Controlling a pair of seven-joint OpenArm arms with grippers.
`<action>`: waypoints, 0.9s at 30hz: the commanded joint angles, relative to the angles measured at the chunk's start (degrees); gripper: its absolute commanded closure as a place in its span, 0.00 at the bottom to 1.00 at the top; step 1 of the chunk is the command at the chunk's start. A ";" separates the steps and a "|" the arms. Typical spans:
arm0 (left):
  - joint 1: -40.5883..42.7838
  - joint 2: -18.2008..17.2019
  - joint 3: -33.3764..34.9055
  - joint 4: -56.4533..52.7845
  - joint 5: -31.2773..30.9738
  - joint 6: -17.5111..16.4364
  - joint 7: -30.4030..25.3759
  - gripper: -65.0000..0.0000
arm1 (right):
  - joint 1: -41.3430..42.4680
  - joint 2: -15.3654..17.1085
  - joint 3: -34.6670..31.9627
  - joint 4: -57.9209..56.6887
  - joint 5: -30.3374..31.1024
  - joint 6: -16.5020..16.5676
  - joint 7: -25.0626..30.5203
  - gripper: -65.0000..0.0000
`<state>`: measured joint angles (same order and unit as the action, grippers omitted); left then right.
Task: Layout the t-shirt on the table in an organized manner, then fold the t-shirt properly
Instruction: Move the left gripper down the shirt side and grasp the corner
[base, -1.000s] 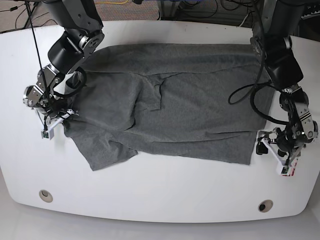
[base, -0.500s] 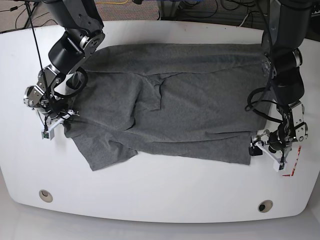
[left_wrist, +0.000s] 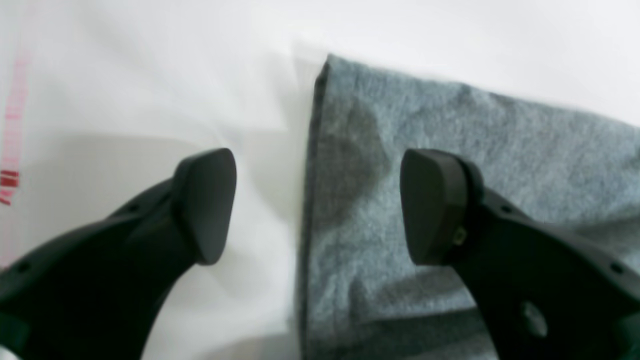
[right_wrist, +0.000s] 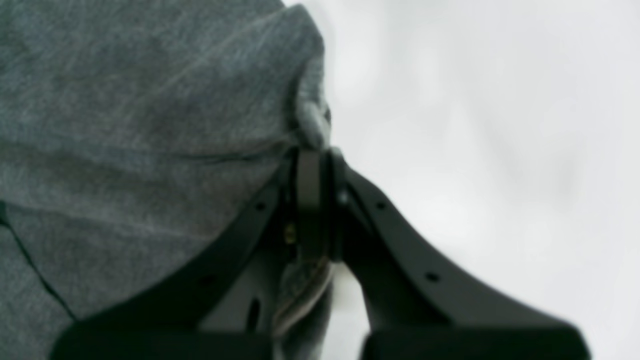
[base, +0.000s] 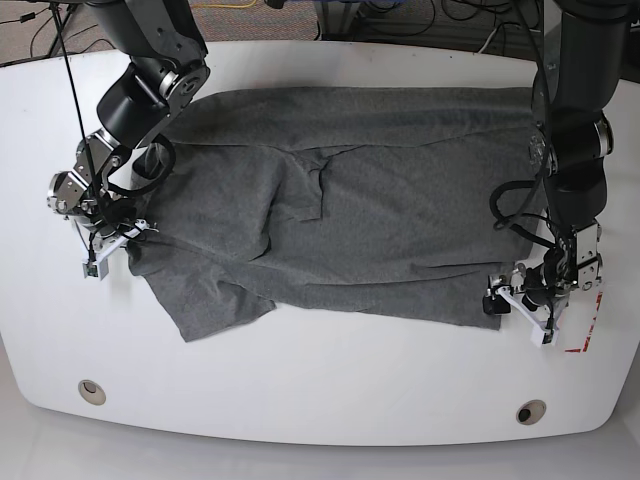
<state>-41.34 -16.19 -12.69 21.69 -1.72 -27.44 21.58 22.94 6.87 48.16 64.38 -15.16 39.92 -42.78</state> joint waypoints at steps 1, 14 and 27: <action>-1.87 0.76 -0.02 0.68 -0.53 -0.29 -0.79 0.25 | 1.46 0.82 -0.12 0.90 0.61 0.08 0.98 1.00; -0.90 4.01 -0.02 0.86 -0.53 -0.29 -0.97 0.28 | 1.37 -0.32 -0.12 0.98 0.61 0.08 0.98 1.00; 1.21 4.01 4.12 1.21 -0.53 8.50 -6.68 0.99 | 1.02 -0.32 -0.47 0.90 0.61 0.08 0.98 1.00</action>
<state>-39.16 -11.94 -9.67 22.02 -2.31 -20.71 15.31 22.63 5.74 47.99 64.42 -15.14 39.92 -42.61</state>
